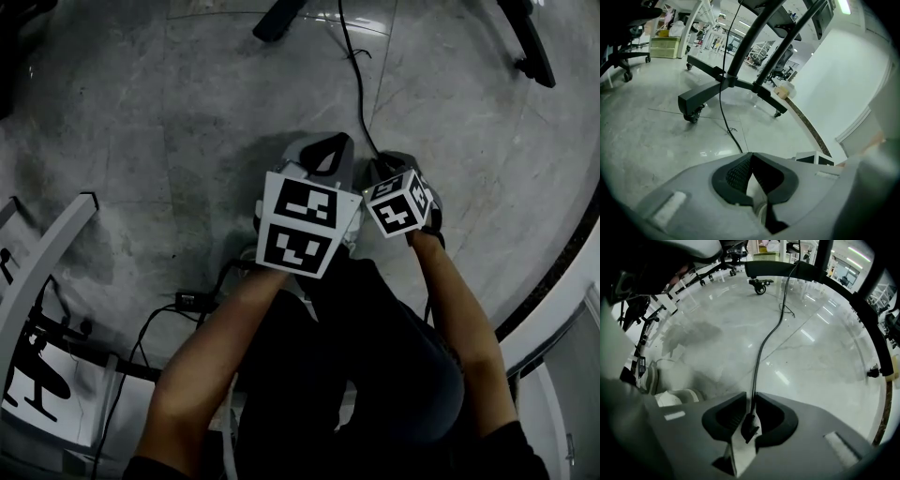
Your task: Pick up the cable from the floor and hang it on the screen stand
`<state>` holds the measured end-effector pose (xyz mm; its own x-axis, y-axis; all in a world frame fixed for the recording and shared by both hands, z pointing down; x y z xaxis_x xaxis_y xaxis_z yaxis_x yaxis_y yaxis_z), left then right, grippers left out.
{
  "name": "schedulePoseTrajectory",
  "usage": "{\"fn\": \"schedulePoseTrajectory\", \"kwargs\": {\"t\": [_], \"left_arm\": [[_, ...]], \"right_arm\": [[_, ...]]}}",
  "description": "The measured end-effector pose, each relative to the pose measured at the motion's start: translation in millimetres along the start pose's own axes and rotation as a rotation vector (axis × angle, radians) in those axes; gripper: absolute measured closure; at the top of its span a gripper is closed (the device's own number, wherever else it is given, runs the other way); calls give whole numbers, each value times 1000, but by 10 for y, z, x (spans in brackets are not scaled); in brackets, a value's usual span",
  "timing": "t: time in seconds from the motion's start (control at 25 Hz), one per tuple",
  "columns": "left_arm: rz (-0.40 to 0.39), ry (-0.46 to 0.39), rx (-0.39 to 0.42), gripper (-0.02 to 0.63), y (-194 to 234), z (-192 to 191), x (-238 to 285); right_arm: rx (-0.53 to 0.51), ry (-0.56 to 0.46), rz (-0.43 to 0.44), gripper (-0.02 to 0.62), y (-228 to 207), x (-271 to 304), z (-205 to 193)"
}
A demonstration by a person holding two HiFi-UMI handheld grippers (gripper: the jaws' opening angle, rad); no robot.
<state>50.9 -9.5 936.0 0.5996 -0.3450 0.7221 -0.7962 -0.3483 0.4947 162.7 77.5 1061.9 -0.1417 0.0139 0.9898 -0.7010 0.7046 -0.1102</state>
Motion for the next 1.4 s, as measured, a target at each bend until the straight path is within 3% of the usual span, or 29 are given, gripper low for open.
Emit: {"fn": "schedulePoseTrajectory", "kwargs": {"t": [0.08,0.16,0.44,1.4], "left_arm": [[-4,0,2,604,2,2,-8],[-5,1,2,604,14,5,-28],[-5,18,28,604,-53,35,-278],[1,-108,120,604,-1093,1362,-2309]], "right_arm": [[-4,11,-2,532,2,2,-10],[-6,23,-10,584,-6,11,-20],[-16,3,-50,584,38,-239,79],[-98,-201,-234,586,444,-2949,757]]}}
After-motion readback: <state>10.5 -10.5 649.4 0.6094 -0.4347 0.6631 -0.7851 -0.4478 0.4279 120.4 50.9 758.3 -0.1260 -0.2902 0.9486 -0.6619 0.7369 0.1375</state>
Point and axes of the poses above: the fingertips, and each gripper's own axes: x forward along the fingers, y to its left, z out of its top, the point moved 2 cm from there along -x, backward along the fingers, and after that the axes turned 2 degrees about -y, right-handed, at the moved point
